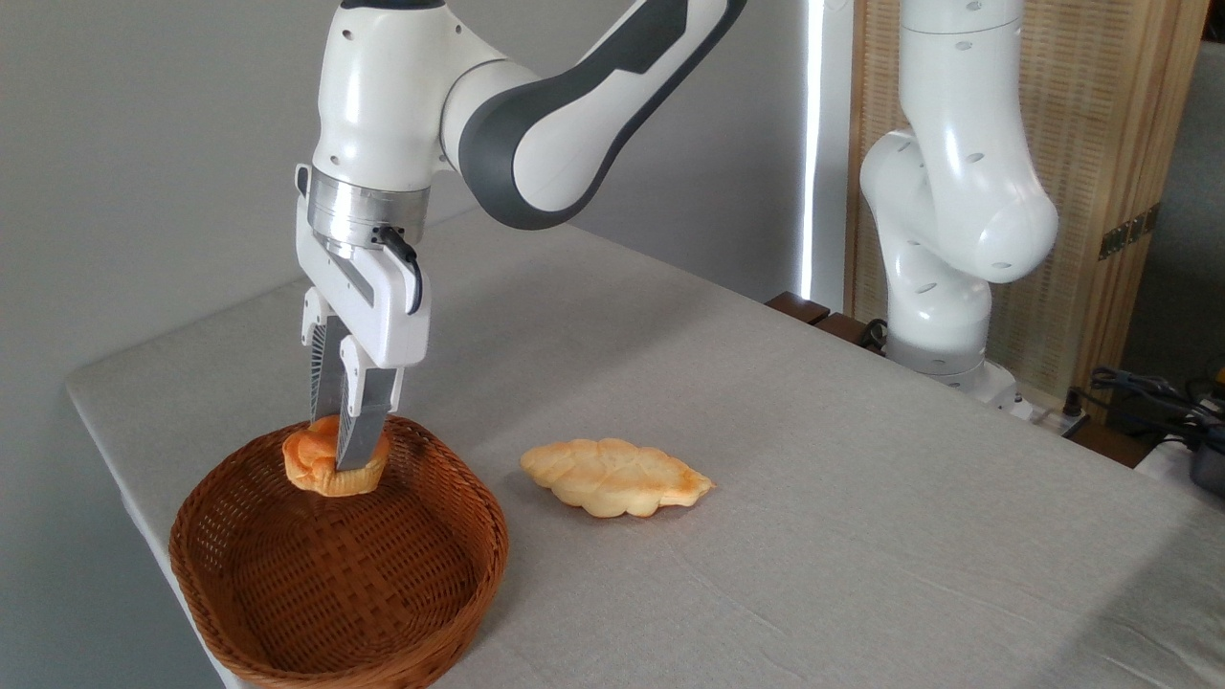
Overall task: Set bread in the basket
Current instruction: 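Open the gripper to drop the roll into the basket, raise gripper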
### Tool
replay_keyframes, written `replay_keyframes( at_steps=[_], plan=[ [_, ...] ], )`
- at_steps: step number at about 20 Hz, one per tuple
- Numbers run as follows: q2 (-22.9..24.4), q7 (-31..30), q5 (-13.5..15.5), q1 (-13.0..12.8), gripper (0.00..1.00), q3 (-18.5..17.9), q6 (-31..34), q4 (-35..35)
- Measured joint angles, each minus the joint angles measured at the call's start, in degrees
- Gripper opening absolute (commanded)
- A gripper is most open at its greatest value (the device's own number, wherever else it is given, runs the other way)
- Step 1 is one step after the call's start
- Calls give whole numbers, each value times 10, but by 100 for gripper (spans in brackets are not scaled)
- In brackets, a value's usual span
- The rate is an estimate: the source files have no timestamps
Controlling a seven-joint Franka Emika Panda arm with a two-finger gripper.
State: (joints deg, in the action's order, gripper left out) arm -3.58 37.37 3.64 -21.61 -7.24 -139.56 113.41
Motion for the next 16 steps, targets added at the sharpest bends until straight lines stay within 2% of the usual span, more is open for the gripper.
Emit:
replay_keyframes(
  at_steps=[10, 13, 16],
  plan=[
    [2, -3, 0, 0, 100, 0, 2, -1],
    [11, -3, 0, 0, 100, 0, 39, -2],
    [36, -4, 0, 0, 100, -6, 102, -4]
  ],
)
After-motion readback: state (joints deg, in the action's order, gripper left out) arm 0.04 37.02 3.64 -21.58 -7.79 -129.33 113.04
